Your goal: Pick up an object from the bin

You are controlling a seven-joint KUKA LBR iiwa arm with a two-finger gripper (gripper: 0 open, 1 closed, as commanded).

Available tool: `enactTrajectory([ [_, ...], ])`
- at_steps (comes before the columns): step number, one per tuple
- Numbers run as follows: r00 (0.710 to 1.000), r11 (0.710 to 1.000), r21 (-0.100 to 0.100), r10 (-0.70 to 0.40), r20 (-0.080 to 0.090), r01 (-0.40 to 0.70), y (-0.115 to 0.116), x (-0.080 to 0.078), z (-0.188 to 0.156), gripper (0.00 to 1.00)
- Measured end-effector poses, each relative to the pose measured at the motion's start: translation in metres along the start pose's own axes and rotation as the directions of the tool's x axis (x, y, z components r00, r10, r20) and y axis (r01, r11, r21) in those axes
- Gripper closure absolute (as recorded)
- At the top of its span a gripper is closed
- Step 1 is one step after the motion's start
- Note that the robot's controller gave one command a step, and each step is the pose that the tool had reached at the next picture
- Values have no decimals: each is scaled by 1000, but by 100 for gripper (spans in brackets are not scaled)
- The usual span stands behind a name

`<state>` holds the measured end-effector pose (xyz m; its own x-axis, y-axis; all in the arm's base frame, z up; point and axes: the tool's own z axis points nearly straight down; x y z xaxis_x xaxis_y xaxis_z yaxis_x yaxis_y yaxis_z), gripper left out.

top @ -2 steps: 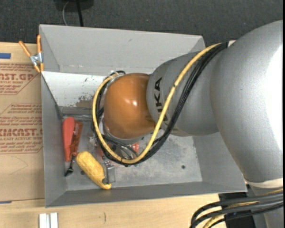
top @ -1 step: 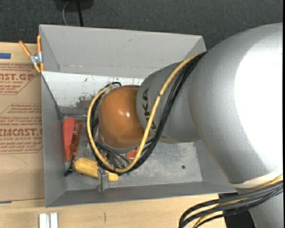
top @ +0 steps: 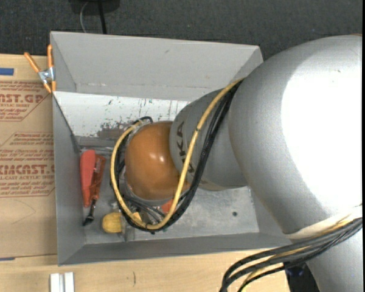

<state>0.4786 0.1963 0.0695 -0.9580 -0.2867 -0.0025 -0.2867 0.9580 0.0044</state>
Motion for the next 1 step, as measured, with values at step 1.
enactTrajectory([
  [1,1000,1000,0,0,0,0,0,0,0,100],
])
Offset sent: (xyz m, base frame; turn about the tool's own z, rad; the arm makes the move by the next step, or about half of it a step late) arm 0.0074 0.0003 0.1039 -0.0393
